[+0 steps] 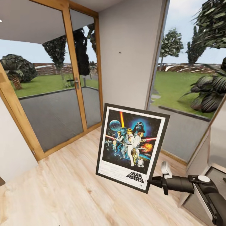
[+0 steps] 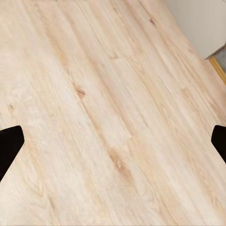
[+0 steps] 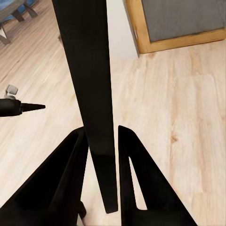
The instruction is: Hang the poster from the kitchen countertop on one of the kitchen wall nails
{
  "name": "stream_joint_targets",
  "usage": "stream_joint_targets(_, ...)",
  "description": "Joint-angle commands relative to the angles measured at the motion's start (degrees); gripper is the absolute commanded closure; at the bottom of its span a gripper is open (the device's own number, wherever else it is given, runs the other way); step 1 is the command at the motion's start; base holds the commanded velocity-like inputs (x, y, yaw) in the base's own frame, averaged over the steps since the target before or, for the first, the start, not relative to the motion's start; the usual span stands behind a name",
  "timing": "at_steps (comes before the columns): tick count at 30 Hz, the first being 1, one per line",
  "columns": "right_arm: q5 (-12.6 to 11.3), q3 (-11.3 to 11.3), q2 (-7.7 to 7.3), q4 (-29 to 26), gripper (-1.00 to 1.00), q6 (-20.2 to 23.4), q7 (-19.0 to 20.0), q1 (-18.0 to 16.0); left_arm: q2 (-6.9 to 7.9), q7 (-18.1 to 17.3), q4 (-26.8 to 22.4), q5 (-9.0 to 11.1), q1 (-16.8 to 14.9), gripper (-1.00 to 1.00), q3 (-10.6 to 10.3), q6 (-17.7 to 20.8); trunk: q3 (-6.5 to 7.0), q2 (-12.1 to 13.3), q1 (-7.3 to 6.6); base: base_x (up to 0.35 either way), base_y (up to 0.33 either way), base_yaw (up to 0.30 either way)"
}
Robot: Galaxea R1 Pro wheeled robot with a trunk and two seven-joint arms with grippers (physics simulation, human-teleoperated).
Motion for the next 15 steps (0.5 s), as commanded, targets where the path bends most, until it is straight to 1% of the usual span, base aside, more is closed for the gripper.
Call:
stream_joint_targets(1, -0.15, -0.03, 0.00, -0.03, 1.00, 0.70, 0.23, -0.05, 0.01, -0.18, 0.06, 0.50, -0.06, -1.00, -0.48, -0.20, -0.09, -0.12, 0.06, 0.271, 0.234, 0.000)
stream_joint_targets(10, -0.15, -0.03, 0.00, -0.03, 1.00, 0.70, 0.23, -0.05, 0.01, -0.18, 0.06, 0.50, -0.06, -1.00, -0.48, -0.20, 0.61, -0.12, 0.06, 0.271, 0.234, 0.000)
stream_joint_targets(15, -0.15, -0.03, 0.01, -0.03, 1.00, 0.70, 0.23, -0.05, 0.01, -0.18, 0.06, 0.50, -0.06, -1.00, -0.46, -0.20, 0.76, -0.12, 0.06, 0.271, 0.234, 0.000)
